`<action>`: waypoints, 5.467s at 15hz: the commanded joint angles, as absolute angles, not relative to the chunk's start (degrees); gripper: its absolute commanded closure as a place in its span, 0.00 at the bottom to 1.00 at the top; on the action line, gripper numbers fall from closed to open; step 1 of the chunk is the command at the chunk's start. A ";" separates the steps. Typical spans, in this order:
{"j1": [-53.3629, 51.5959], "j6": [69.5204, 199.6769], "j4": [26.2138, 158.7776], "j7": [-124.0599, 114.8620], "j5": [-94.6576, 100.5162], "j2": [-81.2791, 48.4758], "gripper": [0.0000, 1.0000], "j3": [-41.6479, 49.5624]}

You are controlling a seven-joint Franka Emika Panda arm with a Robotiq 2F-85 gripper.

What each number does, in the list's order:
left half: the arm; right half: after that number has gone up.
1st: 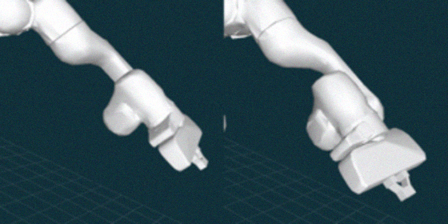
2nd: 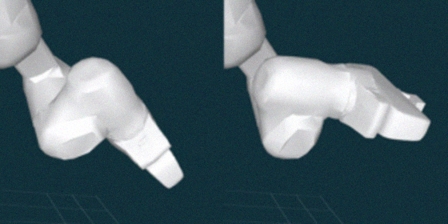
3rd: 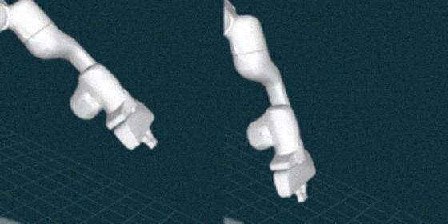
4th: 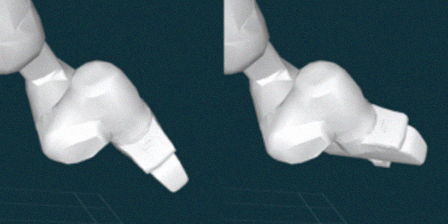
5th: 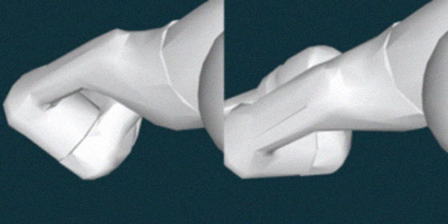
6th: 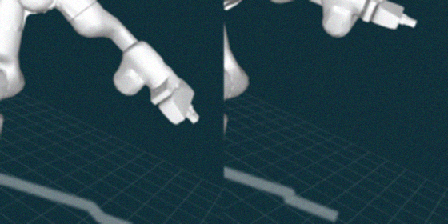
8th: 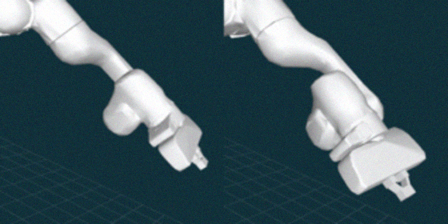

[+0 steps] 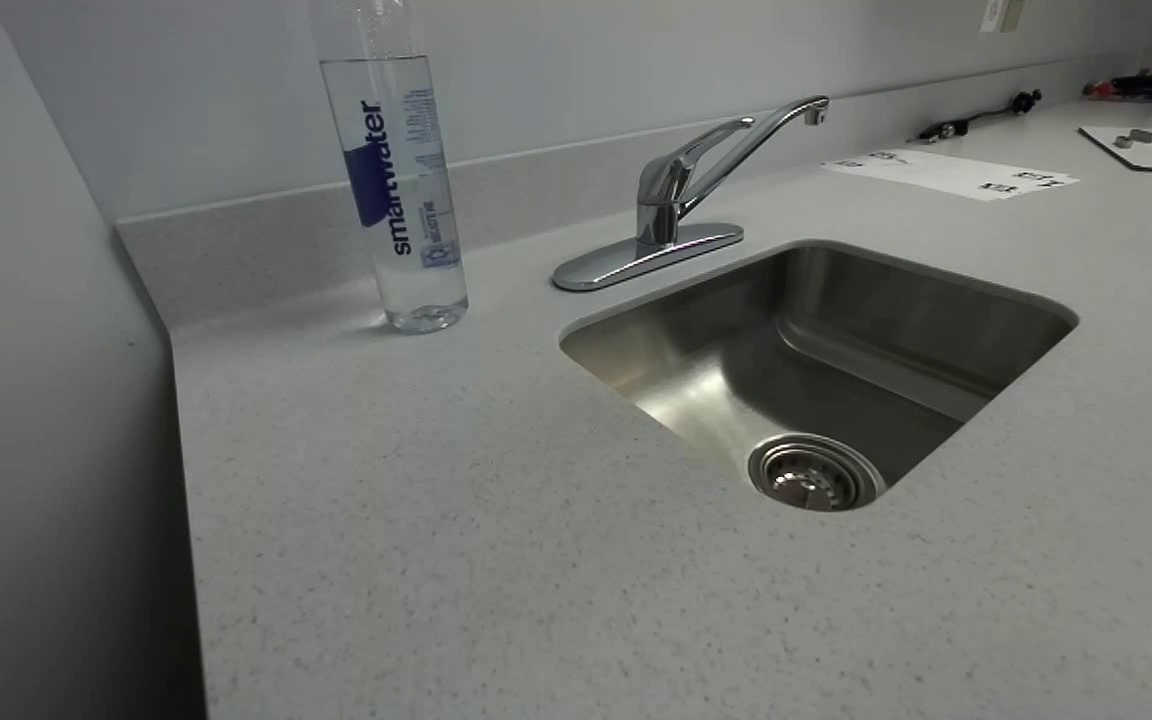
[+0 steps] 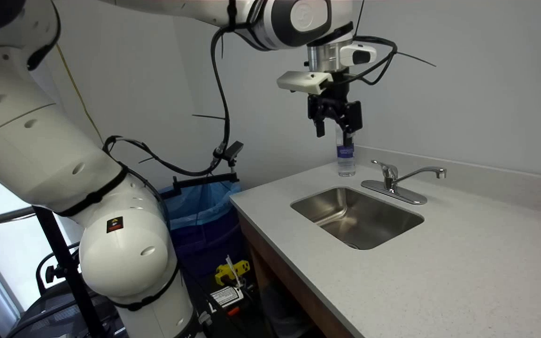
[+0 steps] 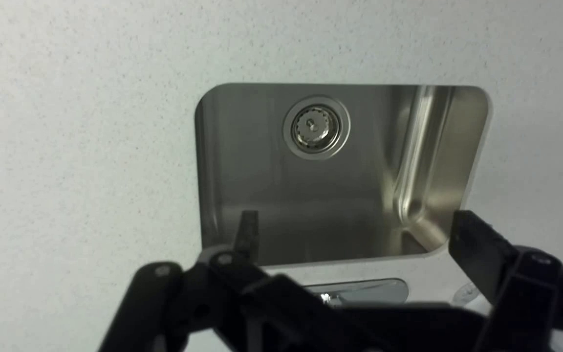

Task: Push the faucet to the left

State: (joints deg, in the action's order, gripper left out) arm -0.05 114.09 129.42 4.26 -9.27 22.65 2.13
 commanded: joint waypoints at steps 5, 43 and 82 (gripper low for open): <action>3.56 125.60 117.20 1.04 -1.96 10.32 0.00 3.07; -0.39 136.38 95.06 -5.23 3.11 -20.91 0.00 1.50; 5.52 134.45 100.79 8.94 2.06 -19.33 0.00 2.33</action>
State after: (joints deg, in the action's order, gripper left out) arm 3.59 135.69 93.18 2.64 3.59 -25.72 4.31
